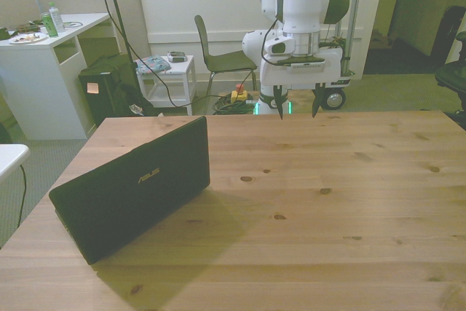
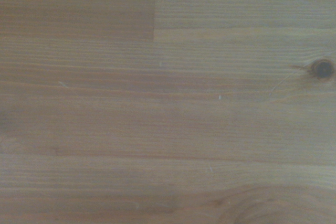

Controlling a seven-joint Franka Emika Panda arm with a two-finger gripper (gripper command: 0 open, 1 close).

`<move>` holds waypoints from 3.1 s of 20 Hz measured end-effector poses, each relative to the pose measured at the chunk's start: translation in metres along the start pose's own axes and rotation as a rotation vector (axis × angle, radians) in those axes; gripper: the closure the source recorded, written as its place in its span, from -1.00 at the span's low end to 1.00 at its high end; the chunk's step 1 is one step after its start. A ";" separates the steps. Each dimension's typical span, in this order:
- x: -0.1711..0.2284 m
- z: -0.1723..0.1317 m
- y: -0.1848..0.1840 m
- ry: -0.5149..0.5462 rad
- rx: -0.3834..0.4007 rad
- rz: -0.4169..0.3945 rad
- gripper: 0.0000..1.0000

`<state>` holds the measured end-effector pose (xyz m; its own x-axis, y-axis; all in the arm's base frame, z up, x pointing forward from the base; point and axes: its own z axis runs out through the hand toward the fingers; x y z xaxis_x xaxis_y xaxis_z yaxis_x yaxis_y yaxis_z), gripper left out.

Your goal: Close the laptop

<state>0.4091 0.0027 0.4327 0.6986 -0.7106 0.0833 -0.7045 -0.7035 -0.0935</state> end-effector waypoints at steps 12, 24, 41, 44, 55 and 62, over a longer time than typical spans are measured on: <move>0.096 -0.099 -0.009 0.049 0.145 0.179 -1.00; 0.219 -0.163 -0.002 0.077 0.270 0.358 -1.00; 0.351 -0.128 -0.011 0.060 0.238 0.526 1.00; 0.353 -0.125 -0.018 0.048 0.231 0.527 1.00; 0.360 -0.112 -0.007 0.004 0.187 0.582 1.00; 0.365 -0.107 0.016 -0.040 0.139 0.649 1.00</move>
<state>0.6391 -0.2688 0.5672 0.1442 -0.9871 -0.0701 -0.9630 -0.1237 -0.2396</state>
